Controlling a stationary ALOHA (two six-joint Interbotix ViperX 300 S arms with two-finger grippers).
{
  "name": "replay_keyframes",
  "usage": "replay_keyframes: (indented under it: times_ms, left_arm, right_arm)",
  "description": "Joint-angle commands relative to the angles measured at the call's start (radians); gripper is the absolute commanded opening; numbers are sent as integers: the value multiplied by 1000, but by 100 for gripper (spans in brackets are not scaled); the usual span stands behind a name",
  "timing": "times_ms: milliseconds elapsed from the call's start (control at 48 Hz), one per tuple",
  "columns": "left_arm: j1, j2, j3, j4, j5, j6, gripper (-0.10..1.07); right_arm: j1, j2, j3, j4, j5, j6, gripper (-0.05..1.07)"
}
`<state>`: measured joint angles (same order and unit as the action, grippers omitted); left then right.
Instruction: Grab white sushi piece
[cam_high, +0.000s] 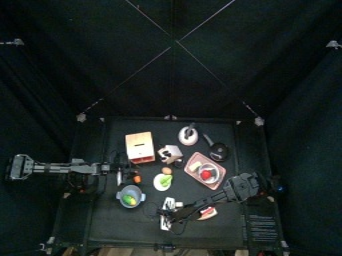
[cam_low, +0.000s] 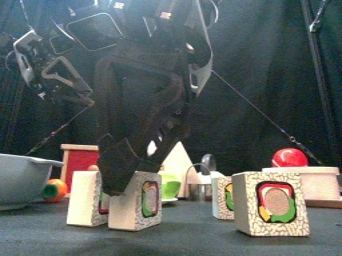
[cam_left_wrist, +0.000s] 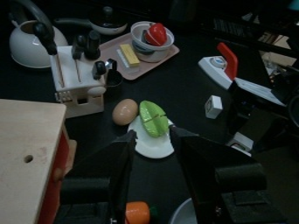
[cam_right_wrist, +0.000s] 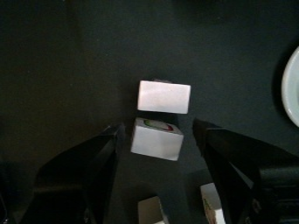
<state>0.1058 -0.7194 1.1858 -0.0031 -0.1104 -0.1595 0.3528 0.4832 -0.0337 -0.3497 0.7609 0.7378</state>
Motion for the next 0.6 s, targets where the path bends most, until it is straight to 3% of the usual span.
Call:
replay_keyframes:
  times_ms: [0,271,583]
  left_arm:
    - [0,2,-14,2,-5,2,77]
    - [0,2,-11,2,-5,2,77]
    - [0,0,-11,2,-5,2,77]
  right_arm:
    - [-2,-81,-17,-11,-6,9,94]
    - [-5,-158,41,-69,-37,126,94]
    - [-9,-259,160,-229,-74,434,94]
